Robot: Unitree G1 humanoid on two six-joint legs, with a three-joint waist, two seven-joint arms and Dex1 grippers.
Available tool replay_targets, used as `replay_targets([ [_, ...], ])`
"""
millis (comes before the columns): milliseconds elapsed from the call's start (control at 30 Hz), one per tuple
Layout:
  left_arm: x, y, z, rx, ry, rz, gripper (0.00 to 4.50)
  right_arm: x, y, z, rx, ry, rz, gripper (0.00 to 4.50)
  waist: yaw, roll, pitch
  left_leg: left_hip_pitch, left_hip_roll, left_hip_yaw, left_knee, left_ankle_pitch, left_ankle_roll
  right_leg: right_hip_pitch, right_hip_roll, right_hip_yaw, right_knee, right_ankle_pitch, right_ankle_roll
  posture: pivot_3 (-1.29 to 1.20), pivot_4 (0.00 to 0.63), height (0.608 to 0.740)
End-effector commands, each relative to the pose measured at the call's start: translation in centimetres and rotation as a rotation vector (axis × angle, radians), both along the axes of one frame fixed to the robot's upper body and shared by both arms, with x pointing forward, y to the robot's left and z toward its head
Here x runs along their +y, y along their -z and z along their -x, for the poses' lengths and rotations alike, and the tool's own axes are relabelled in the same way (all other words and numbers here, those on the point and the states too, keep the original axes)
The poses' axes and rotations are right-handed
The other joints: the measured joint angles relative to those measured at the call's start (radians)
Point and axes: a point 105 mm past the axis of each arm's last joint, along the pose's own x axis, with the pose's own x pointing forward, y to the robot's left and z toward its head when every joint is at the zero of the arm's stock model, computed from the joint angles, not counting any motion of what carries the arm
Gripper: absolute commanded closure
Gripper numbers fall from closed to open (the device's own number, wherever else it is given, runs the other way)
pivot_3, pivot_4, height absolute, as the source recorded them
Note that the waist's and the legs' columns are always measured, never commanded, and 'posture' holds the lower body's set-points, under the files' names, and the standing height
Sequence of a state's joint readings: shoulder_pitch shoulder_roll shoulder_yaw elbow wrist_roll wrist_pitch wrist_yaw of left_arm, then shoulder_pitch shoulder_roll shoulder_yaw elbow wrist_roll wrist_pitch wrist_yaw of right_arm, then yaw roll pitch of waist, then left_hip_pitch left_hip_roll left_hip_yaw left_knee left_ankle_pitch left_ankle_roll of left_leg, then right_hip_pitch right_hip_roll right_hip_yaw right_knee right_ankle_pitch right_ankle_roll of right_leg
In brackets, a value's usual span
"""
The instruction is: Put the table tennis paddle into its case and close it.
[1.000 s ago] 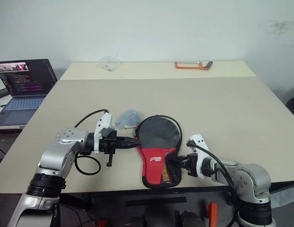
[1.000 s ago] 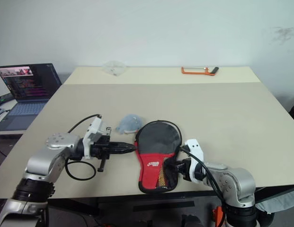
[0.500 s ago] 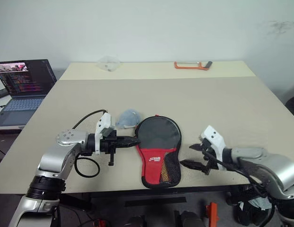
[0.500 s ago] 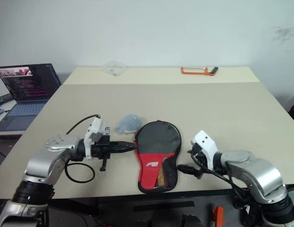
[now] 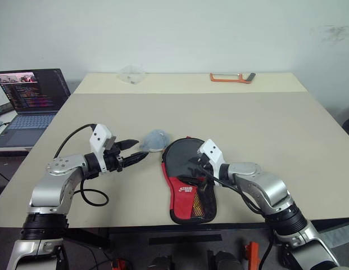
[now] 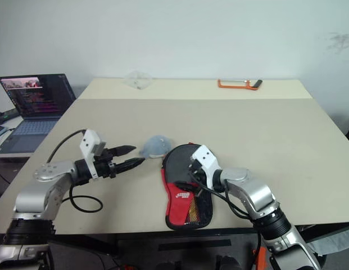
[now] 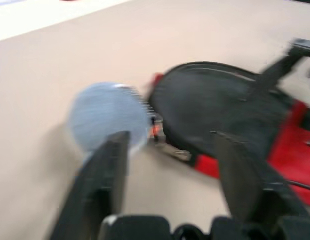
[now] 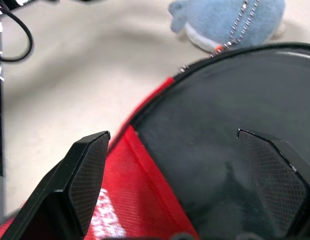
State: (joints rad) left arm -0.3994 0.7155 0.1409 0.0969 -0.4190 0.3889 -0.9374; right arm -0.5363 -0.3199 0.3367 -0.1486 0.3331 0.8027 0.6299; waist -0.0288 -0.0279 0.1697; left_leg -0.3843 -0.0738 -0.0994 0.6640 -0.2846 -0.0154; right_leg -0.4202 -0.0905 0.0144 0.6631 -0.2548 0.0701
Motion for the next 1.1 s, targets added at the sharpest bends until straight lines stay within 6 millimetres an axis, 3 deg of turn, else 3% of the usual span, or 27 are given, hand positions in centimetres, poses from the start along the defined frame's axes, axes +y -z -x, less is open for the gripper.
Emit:
replay_targets([
  [33,2.3,-1.6,-1.7,-0.072,-0.138,0.021,0.14,0.6,-0.4,0.2,-0.035,-0.017,-0.023,0.0,-0.001,0.0,0.0,0.0,0.0,0.0,0.0,0.0,0.0,0.0,0.0,0.0,0.0,0.0,0.0,0.0,0.15,0.74],
  [233,2.7,-1.0,-4.4,0.013,-0.133,0.063,0.06,0.8,0.0,-0.4,-0.061,0.024,-0.003,0.0,-0.002,0.0,0.0,0.001,0.0,0.0,0.001,0.0,-0.001,0.0,0.001,-0.001,0.002,0.0,0.0,0.0,0.15,0.74],
  [400,1.6,-0.3,-6.3,0.076,-0.073,0.071,0.06,1.1,0.1,-0.2,-0.063,0.018,-0.006,0.0,-0.003,-0.001,0.0,0.0,-0.001,0.0,0.001,0.0,-0.001,0.0,0.0,-0.001,0.001,0.0,0.0,0.0,0.15,0.74],
  [600,-0.3,1.6,-6.6,0.146,0.043,-0.024,0.06,1.2,0.1,-0.1,-0.073,0.028,0.0,0.0,-0.01,-0.001,0.0,-0.001,-0.001,0.001,0.001,0.0,-0.001,-0.001,0.0,-0.001,0.001,0.0,0.0,0.0,0.15,0.74],
  [967,-0.9,3.1,-7.9,0.149,-0.022,-0.059,0.06,0.8,-0.5,-0.4,-0.115,0.065,0.001,0.0,-0.012,-0.001,-0.001,-0.001,-0.001,0.0,0.001,0.0,0.0,-0.001,0.0,-0.001,0.002,0.0,0.0,0.0,0.15,0.74],
  [1100,-1.1,3.3,-8.0,0.146,-0.027,-0.053,1.27,1.2,-1.9,-0.9,-0.152,0.079,-0.033,0.0,-0.013,-0.001,-0.001,-0.001,-0.001,0.0,0.001,0.0,0.0,-0.001,0.0,-0.001,0.002,0.0,0.0,0.0,0.15,0.74],
])
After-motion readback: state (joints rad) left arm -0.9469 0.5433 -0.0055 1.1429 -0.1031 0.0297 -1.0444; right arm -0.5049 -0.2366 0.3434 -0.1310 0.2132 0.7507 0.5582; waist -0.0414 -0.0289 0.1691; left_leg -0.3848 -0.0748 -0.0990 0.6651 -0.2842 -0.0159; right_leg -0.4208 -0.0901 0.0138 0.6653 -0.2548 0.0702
